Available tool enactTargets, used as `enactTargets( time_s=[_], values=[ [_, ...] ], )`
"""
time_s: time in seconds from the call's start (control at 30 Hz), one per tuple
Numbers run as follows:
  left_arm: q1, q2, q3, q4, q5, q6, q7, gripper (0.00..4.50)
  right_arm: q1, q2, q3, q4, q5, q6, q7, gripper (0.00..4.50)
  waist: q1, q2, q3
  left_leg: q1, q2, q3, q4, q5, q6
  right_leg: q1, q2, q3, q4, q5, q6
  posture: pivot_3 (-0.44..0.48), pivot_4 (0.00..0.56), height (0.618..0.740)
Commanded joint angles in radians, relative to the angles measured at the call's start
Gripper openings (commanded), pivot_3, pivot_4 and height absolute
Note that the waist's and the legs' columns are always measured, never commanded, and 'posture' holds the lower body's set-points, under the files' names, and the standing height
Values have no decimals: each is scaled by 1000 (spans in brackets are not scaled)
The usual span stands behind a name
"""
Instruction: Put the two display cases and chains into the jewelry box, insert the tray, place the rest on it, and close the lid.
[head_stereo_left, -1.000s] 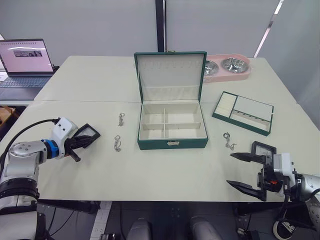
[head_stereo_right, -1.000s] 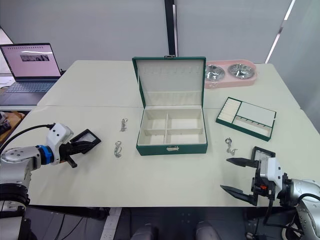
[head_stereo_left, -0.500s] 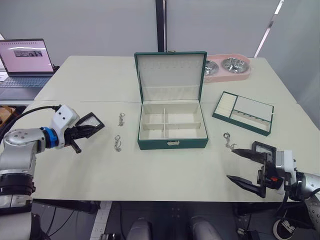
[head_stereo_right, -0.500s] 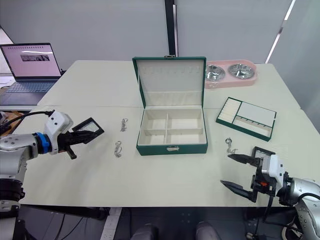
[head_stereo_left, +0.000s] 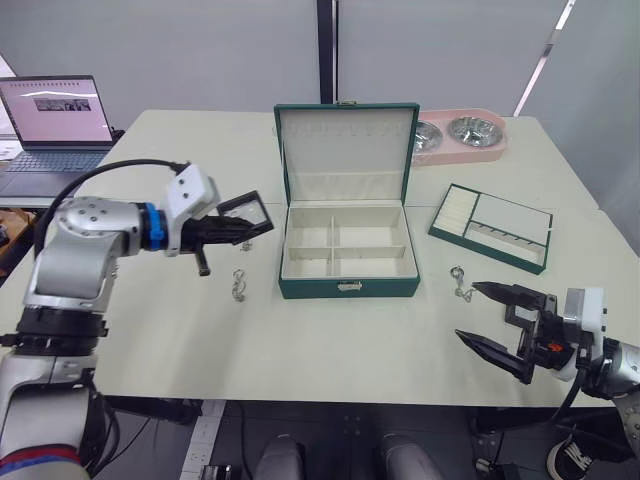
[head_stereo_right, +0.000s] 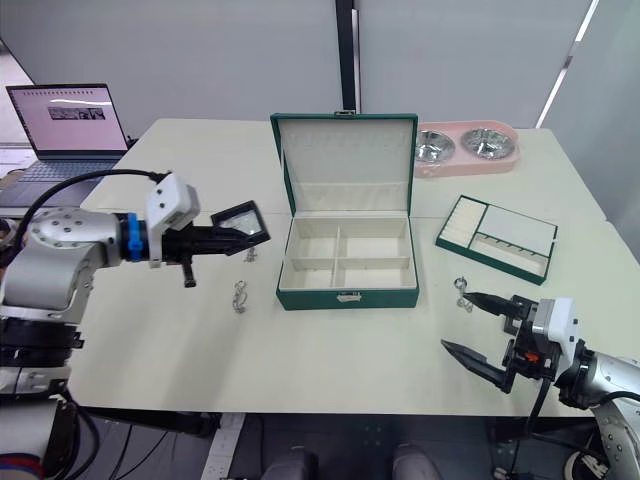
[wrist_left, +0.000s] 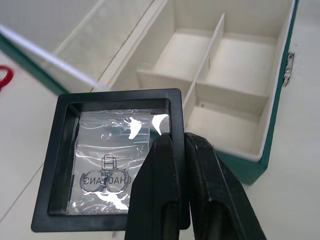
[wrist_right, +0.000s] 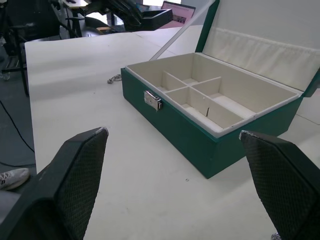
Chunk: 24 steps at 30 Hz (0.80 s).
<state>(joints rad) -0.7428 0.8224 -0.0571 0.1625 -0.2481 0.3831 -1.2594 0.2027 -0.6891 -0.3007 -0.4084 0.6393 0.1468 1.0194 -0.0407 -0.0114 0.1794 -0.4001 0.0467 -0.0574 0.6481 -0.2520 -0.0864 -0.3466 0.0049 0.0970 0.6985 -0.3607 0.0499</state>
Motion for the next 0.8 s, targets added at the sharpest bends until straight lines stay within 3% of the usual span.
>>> enactTargets(
  time_s=[0.03,0.3,0.5,0.8],
  values=[
    [-75,-40,-51,-11,8,-15,-27,23,26,5,-39,-70,6,12,-47,4500,-1,0,0,0,0,0,0,0,0,0,0,0,0,0,0,0,150,740],
    [-193,-198,-177,61,57,-74,-52,23,96,0,-79,-150,10,81,-142,4500,3,-1,0,0,0,0,1,0,0,0,0,0,0,0,0,0,150,740],
    [-286,-322,-270,294,186,-243,-15,23,124,24,-98,-168,-14,78,-200,4500,5,-1,1,0,-1,0,1,0,0,1,1,0,-1,0,0,0,150,740],
    [-442,-501,-278,703,292,-475,70,23,149,61,-112,-185,-33,74,-265,4500,9,-3,2,-1,-1,0,1,0,0,0,1,0,-1,0,0,0,150,740]
  ],
)
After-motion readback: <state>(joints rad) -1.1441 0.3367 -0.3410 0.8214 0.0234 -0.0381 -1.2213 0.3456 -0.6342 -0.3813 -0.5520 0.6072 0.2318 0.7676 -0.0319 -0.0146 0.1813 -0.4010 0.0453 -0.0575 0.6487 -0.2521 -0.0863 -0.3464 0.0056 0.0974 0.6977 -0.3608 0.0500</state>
